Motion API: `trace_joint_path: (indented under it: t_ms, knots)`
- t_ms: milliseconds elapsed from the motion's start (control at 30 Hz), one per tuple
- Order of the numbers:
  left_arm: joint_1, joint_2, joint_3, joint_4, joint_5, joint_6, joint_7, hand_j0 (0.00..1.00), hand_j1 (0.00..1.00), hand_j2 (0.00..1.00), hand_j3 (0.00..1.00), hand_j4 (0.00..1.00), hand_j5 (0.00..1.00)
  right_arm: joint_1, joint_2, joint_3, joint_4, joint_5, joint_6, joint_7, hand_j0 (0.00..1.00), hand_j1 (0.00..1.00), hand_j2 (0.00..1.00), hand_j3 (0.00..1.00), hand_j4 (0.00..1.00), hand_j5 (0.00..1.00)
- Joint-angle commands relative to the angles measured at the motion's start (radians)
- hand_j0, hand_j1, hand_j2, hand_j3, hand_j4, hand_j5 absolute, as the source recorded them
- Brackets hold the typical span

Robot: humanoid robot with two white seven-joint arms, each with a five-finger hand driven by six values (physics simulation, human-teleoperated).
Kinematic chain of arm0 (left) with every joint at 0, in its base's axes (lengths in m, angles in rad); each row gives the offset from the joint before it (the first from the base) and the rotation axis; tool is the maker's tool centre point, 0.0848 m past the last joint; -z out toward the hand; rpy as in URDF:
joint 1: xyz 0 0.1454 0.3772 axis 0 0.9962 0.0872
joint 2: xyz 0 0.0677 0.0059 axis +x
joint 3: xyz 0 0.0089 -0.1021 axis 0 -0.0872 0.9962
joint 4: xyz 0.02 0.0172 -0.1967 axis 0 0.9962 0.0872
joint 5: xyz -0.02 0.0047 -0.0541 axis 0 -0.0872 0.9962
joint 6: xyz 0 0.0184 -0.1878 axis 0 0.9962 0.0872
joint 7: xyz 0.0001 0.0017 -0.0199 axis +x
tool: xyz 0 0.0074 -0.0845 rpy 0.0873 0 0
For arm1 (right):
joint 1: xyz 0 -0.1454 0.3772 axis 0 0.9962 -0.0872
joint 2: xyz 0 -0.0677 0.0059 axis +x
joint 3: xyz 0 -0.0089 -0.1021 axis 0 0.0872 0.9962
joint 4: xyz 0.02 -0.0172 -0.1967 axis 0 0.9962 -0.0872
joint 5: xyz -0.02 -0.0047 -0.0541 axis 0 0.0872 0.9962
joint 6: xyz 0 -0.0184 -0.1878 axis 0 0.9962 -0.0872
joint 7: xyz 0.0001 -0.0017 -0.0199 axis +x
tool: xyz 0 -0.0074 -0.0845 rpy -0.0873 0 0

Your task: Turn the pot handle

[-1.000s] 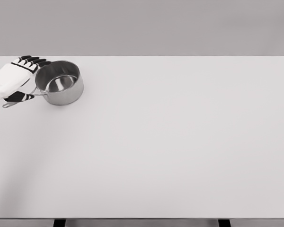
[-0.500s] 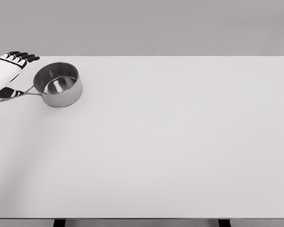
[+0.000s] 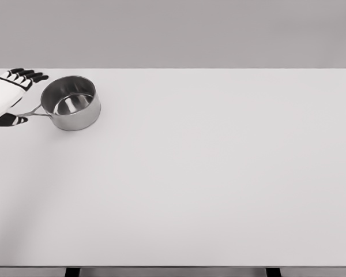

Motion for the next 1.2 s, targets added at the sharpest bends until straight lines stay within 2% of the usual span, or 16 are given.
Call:
trace_joint_path:
  t_ms: [0,233,300,400,533,767,833,1033,1100,1167]
  knots:
    - [0.003,0.009,0.006,-0.001,0.010,0.001,0.001,1.00,1.00,1.00,1.00,1.00,1.00,0.000,0.000,0.000,0.000,0.000,0.000,0.000,1.00,1.00,1.00,1.00,1.00,1.00]
    - [0.000,-0.012,-0.004,0.022,-0.011,0.001,-0.002,1.00,1.00,1.00,1.00,1.00,1.00,0.000,0.000,0.000,0.000,-0.002,0.000,0.000,1.00,1.00,1.00,1.00,1.00,1.00]
    - [-0.009,-0.026,-0.007,0.074,-0.022,0.001,-0.002,1.00,1.00,1.00,1.00,1.00,1.00,0.000,0.000,0.000,0.000,-0.002,0.000,0.000,1.00,1.00,1.00,1.00,1.00,1.00]
    - [-0.018,-0.031,-0.008,0.096,-0.036,0.001,-0.002,1.00,1.00,1.00,1.00,1.00,1.00,0.000,0.000,0.000,0.000,0.000,0.000,0.000,1.00,1.00,1.00,1.00,1.00,1.00]
    - [-0.060,-0.061,-0.011,0.139,-0.080,0.001,-0.001,1.00,1.00,1.00,1.00,1.00,1.00,0.000,0.000,0.000,0.000,0.000,0.000,0.000,1.00,1.00,1.00,1.00,1.00,1.00]
    - [-0.083,-0.060,-0.010,0.143,-0.103,0.001,-0.001,1.00,1.00,1.00,1.00,1.00,1.00,0.000,0.000,0.000,0.000,0.000,0.000,0.000,1.00,1.00,1.00,1.00,1.00,1.00]
    - [-0.104,-0.061,-0.010,0.177,-0.121,0.001,-0.001,1.00,1.00,1.00,1.00,1.00,1.00,0.000,0.000,0.000,0.000,0.000,0.000,0.000,1.00,1.00,1.00,1.00,1.00,1.00]
    - [-0.138,-0.063,-0.010,0.194,-0.131,0.001,-0.001,1.00,1.00,1.00,1.00,1.00,1.00,0.000,0.000,0.000,0.000,-0.002,0.000,0.000,1.00,1.00,1.00,1.00,1.00,1.00]
    - [-0.161,-0.064,-0.010,0.235,-0.138,0.001,-0.001,1.00,1.00,1.00,1.00,1.00,1.00,0.000,0.000,0.000,0.000,0.000,0.000,0.000,1.00,1.00,1.00,1.00,1.00,1.00]
    - [-0.166,-0.064,-0.011,0.241,-0.138,0.001,-0.001,1.00,1.00,1.00,1.00,1.00,1.00,0.000,0.000,0.000,0.000,-0.002,0.000,0.000,1.00,1.00,1.00,1.00,1.00,1.00]
